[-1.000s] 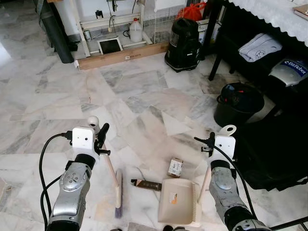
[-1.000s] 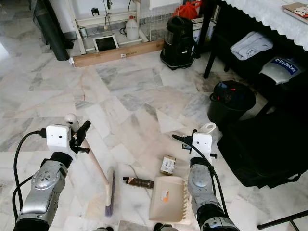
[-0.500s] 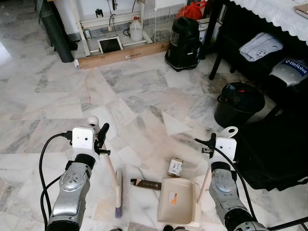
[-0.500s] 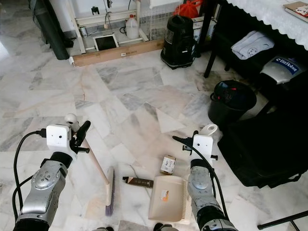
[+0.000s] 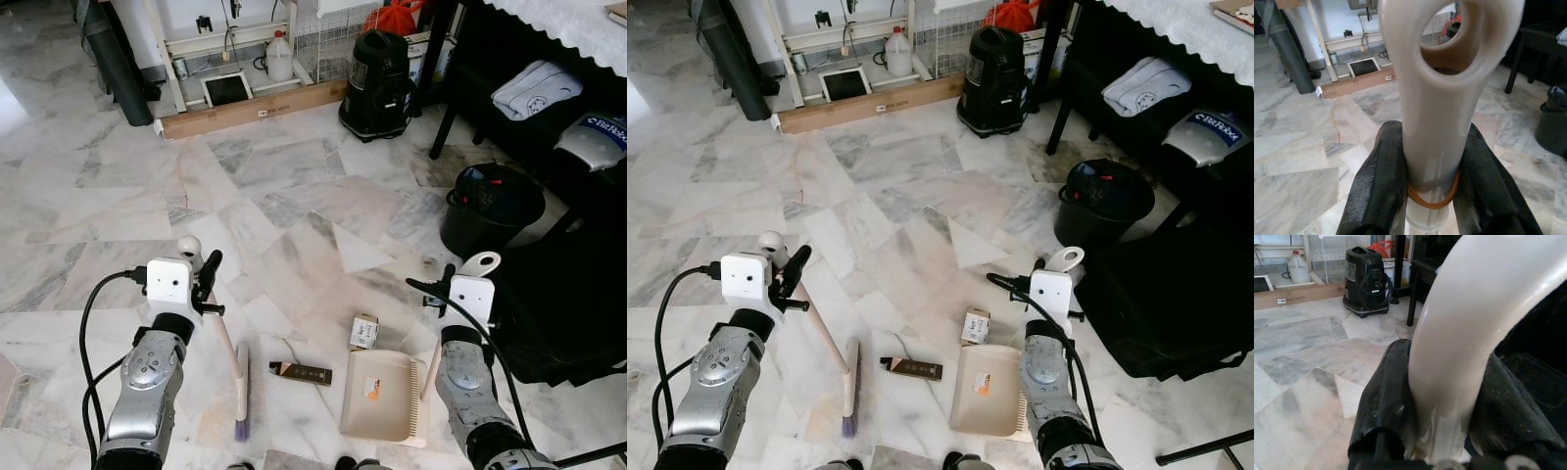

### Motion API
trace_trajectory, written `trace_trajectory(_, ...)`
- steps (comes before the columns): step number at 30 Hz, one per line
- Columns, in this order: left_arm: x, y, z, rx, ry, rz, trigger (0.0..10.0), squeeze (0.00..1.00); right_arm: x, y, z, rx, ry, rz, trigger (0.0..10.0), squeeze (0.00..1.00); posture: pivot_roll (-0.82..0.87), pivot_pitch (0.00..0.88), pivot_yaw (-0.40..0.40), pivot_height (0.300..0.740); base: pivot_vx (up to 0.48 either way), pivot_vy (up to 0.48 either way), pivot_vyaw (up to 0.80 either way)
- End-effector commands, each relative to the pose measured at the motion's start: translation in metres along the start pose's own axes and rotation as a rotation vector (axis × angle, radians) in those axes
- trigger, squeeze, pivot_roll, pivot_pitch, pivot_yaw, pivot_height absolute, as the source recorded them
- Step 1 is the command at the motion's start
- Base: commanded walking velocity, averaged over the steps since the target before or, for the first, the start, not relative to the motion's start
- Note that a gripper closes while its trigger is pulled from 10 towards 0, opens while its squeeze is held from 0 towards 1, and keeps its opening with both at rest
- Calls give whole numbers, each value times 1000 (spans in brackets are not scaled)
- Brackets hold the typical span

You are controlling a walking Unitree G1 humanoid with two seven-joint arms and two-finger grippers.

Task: Sweep floor

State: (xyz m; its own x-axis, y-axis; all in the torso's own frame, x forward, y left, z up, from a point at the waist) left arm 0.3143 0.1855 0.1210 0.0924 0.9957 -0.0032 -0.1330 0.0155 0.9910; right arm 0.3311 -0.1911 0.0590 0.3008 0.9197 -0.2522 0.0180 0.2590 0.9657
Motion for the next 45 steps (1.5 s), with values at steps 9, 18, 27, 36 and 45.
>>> trace_trajectory(9, 2, 9, 2, -47, 4, 0, 10000, 0, 10, -12, -10, 39, 52, 4, 10000, 0, 152, 168, 13, 740, 0, 0, 0)
trace_trajectory(18, 3, 8, 3, -40, 3, -3, 10000, 0, 13, -27, -19, 114, 82, 37, 10000, 0, 154, 164, 14, 740, 0, 0, 0)
trace_trajectory(27, 4, 8, 3, -38, 8, -8, 10000, 0, 16, -28, -22, 115, 97, 48, 10000, 0, 153, 171, 14, 740, 0, 0, 0)
trace_trajectory(36, 3, 5, 3, -32, 10, -11, 10000, 0, 22, -28, -23, 123, 133, 84, 10000, 0, 150, 175, 11, 740, 0, 0, 0)
trace_trajectory(45, 2, -2, 6, -16, 20, -34, 10000, 0, 22, -30, -24, 134, 139, 74, 10000, 0, 148, 181, 8, 740, 0, 0, 0)
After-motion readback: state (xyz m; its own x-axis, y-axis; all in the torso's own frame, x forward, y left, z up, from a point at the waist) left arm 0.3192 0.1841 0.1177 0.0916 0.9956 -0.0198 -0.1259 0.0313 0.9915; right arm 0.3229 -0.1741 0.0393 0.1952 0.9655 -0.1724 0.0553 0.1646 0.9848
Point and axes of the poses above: a point about 5 cm out from each wrist's last joint towards the gripper, its own z axis pointing out of the wrist towards the gripper, its own y axis along the axis of the wrist's last joint, x = y × z, the point moved 2 cm from there along z, pointing out of the wrist towards the gripper, and after that the axes turned 5 degrees about -z, right-handed, at the moved point
